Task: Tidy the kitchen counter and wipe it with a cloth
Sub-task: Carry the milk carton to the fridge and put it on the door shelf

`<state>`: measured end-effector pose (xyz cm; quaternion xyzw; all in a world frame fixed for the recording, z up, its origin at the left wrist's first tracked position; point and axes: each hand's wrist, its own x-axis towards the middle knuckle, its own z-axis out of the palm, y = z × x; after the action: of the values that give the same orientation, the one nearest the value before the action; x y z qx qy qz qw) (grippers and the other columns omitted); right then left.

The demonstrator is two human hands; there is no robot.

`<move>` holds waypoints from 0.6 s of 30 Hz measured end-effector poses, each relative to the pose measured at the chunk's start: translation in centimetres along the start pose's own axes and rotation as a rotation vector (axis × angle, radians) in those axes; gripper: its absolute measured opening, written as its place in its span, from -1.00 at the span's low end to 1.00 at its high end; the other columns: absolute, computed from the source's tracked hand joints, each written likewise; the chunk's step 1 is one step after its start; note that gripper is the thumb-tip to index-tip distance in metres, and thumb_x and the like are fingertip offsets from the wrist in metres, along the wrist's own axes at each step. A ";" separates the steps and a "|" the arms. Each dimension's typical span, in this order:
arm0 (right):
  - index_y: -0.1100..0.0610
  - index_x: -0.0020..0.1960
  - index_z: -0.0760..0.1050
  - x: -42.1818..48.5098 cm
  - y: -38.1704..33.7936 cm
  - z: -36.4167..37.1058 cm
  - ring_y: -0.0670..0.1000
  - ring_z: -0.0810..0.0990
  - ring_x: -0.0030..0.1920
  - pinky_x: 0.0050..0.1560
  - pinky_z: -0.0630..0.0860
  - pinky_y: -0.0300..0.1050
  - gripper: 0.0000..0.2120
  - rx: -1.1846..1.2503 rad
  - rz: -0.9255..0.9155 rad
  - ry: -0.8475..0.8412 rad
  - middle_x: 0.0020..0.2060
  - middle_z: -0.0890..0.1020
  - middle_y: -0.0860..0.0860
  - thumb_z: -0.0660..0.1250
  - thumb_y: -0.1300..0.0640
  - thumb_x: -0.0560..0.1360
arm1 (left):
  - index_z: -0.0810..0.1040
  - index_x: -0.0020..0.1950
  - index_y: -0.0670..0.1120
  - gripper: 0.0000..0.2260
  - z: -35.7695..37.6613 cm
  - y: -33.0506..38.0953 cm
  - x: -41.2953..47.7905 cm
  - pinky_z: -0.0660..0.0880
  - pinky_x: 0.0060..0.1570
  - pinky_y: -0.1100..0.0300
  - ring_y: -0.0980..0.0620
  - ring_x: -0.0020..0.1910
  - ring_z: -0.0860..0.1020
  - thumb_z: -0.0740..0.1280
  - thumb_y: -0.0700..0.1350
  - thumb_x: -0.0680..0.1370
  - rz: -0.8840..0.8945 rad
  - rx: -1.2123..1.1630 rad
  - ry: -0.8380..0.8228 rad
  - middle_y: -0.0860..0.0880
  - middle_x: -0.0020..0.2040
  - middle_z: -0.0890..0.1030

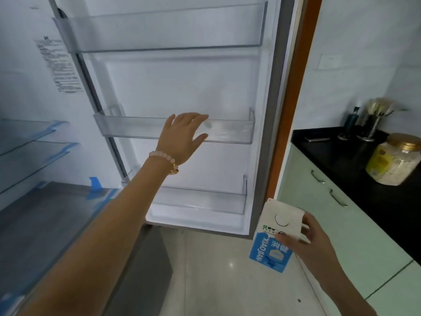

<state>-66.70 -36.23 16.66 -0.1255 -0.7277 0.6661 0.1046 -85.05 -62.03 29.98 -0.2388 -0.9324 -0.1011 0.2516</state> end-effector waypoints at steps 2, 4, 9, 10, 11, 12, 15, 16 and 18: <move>0.06 0.16 0.41 1.5 -0.5 1.2 -0.13 0.55 0.00 -0.34 0.55 -0.42 -0.52 -0.022 -0.024 0.016 -0.01 0.62 -0.02 0.45 0.38 0.33 | 0.46 0.54 -0.08 -0.60 0.1 -2.9 0.9 0.22 0.58 -0.20 -0.17 0.54 0.42 0.29 -0.02 0.71 -0.050 0.029 0.020 -0.13 0.51 0.52; 0.04 0.15 0.41 3.0 -1.4 2.6 -0.17 0.56 -0.02 -0.33 0.54 -0.44 -0.50 -0.041 -0.048 0.039 0.00 0.61 -0.02 0.46 0.37 0.32 | 0.55 0.46 -0.14 -0.62 0.1 -6.2 1.8 0.36 0.46 -0.21 -0.25 0.42 0.53 0.33 -0.02 0.69 -0.078 0.041 0.040 -0.20 0.40 0.61; 0.02 0.16 0.43 6.7 -5.8 6.1 -0.37 0.58 -0.19 -0.37 0.52 -0.43 -0.50 -0.031 -0.136 0.077 -0.03 0.61 -0.10 0.46 0.36 0.32 | 0.71 0.07 -0.20 -0.44 1.0 -12.2 3.3 0.57 0.06 -0.15 -0.26 -0.06 0.71 0.20 0.26 0.56 -0.039 0.052 0.125 -0.20 -0.10 0.76; 0.01 0.16 0.43 7.5 -6.7 6.8 -0.37 0.59 -0.19 -0.39 0.51 -0.42 -0.51 -0.030 -0.161 0.085 -0.03 0.61 -0.11 0.46 0.35 0.33 | 0.71 0.00 -0.20 -0.43 1.7 -12.7 3.4 0.58 -0.01 -0.12 -0.24 -0.16 0.71 0.15 0.25 0.55 0.011 0.068 0.168 -0.17 -0.20 0.74; 0.01 0.17 0.43 8.3 -7.5 7.4 -0.36 0.59 -0.19 -0.40 0.51 -0.42 -0.51 -0.031 -0.181 0.094 -0.03 0.60 -0.12 0.45 0.35 0.33 | 0.71 -0.04 -0.19 -0.46 2.5 -13.0 3.6 0.58 -0.06 -0.08 -0.22 -0.24 0.70 0.15 0.22 0.55 0.050 0.091 0.218 -0.15 -0.26 0.72; 0.01 0.17 0.42 9.0 -8.2 8.1 -0.36 0.59 -0.18 -0.40 0.51 -0.42 -0.51 -0.032 -0.198 0.101 -0.03 0.60 -0.11 0.45 0.34 0.33 | 0.71 -0.06 -0.19 -0.51 3.2 -13.2 3.8 0.55 -0.09 -0.03 -0.21 -0.28 0.69 0.17 0.18 0.56 0.071 0.118 0.267 -0.14 -0.29 0.70; 0.03 0.18 0.44 10.9 -9.9 10.0 -0.33 0.60 -0.15 -0.33 0.52 -0.43 -0.50 -0.045 -0.264 0.114 0.01 0.61 -0.10 0.47 0.33 0.32 | 0.71 -0.06 -0.18 -0.57 4.9 -13.5 4.7 0.29 -0.10 0.04 -0.19 -0.31 0.68 0.21 0.12 0.57 0.090 0.180 0.385 -0.14 -0.29 0.70; 0.01 0.18 0.44 11.3 -10.5 10.5 -0.30 0.60 -0.13 -0.31 0.52 -0.42 -0.50 -0.047 -0.285 0.117 0.02 0.62 -0.10 0.47 0.32 0.32 | 0.71 -0.06 -0.17 -0.58 5.3 -13.5 4.9 0.25 -0.11 0.05 -0.18 -0.31 0.68 0.21 0.11 0.57 0.094 0.198 0.412 -0.14 -0.28 0.70; -0.03 0.16 0.45 12.3 -12.1 11.0 -0.22 0.61 -0.07 -0.28 0.53 -0.40 -0.50 -0.034 -0.329 0.135 0.02 0.62 -0.11 0.50 0.25 0.29 | 0.72 -0.06 -0.17 -0.59 5.8 -13.6 5.5 0.24 -0.12 0.05 -0.18 -0.31 0.67 0.22 0.10 0.57 0.106 0.223 0.445 -0.13 -0.28 0.70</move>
<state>-82.38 -43.67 27.55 -0.0512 -0.7410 0.6175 0.2587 -98.38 -69.85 26.96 -0.2301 -0.8458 -0.0345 0.4802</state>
